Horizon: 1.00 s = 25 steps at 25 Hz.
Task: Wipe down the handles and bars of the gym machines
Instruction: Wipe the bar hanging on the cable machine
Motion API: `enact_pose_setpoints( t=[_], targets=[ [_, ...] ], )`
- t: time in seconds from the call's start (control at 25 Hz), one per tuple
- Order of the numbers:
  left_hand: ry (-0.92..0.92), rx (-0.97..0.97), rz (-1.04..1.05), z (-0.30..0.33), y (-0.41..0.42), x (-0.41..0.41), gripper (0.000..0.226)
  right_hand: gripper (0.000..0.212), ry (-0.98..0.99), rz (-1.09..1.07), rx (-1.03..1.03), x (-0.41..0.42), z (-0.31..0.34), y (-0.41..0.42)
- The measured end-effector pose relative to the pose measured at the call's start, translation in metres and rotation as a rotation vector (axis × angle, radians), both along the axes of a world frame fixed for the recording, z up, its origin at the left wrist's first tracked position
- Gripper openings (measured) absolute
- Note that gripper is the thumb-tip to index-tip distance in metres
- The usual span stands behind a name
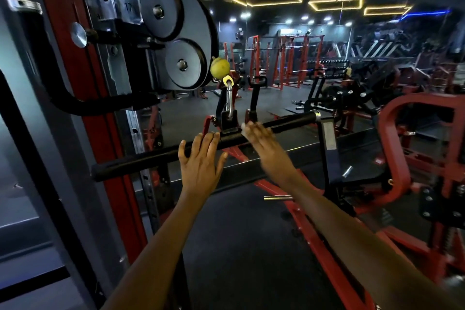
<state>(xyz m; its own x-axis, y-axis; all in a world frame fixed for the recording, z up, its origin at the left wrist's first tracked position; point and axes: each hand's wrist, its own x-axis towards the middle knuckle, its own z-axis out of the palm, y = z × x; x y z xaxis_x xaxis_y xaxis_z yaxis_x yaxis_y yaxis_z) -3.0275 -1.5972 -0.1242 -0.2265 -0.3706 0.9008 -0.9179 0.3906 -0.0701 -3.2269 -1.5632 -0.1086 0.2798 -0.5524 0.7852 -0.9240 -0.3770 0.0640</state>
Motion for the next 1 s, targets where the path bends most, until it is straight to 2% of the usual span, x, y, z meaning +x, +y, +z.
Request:
enact_pose_setpoints(
  t=[0.04, 0.12, 0.2, 0.24, 0.28, 0.32, 0.4, 0.44, 0.56, 0.6, 0.68, 0.76, 0.8, 0.84, 0.92, 1.0],
  targets=[
    [-0.001, 0.003, -0.016, 0.001, -0.002, 0.004, 0.051, 0.063, -0.067, -0.055, -0.025, -0.026, 0.002, -0.003],
    [-0.010, -0.004, -0.051, 0.001, -0.003, 0.009, 0.052, 0.062, -0.361, -0.273, 0.009, -0.078, 0.006, -0.003],
    [-0.004, -0.023, -0.064, 0.003, -0.004, 0.010, 0.051, 0.069, -0.580, -0.429, 0.072, -0.084, 0.010, -0.005],
    [0.005, -0.024, -0.069, 0.003, -0.004, 0.011, 0.051, 0.071, -0.581, -0.425, 0.120, -0.063, 0.011, -0.007],
    [0.014, -0.021, -0.073, 0.003, -0.004, 0.011, 0.051, 0.071, -0.495, -0.359, 0.117, -0.035, 0.012, -0.004],
    [0.022, -0.018, -0.074, 0.003, -0.004, 0.011, 0.051, 0.071, -0.309, -0.262, 0.085, -0.016, 0.007, -0.003],
    [0.027, -0.002, -0.083, 0.003, -0.004, 0.013, 0.051, 0.073, -0.001, -0.156, 0.016, -0.022, 0.003, -0.005],
    [0.025, 0.004, -0.090, 0.002, -0.004, 0.014, 0.049, 0.075, 0.011, -0.193, 0.014, -0.043, 0.007, -0.004],
    [0.027, 0.026, -0.110, 0.003, -0.003, 0.010, 0.050, 0.054, -0.503, -0.407, 0.085, -0.100, 0.019, 0.004],
    [0.031, 0.039, -0.121, 0.005, -0.004, 0.008, 0.051, 0.049, -0.600, -0.439, 0.116, -0.101, 0.020, 0.001],
    [0.045, 0.062, -0.129, 0.005, -0.006, 0.004, 0.053, 0.053, -0.588, -0.331, 0.178, -0.061, 0.016, -0.003],
    [0.050, 0.076, -0.133, 0.006, -0.010, 0.005, 0.055, 0.071, -0.286, -0.207, 0.137, -0.035, 0.001, -0.005],
    [0.046, 0.076, -0.141, 0.007, -0.012, 0.007, 0.055, 0.078, -0.113, -0.183, 0.109, -0.044, -0.004, -0.007],
    [0.039, 0.079, -0.153, 0.008, -0.014, 0.008, 0.055, 0.078, -0.027, -0.215, 0.108, -0.065, 0.001, -0.008],
    [0.024, 0.096, -0.169, 0.009, -0.016, 0.008, 0.059, 0.053, -0.270, -0.373, 0.126, -0.097, 0.022, -0.002],
    [0.020, 0.122, -0.183, 0.011, -0.018, 0.005, 0.059, 0.039, -0.466, -0.514, 0.196, -0.108, 0.036, -0.009]
  ],
)
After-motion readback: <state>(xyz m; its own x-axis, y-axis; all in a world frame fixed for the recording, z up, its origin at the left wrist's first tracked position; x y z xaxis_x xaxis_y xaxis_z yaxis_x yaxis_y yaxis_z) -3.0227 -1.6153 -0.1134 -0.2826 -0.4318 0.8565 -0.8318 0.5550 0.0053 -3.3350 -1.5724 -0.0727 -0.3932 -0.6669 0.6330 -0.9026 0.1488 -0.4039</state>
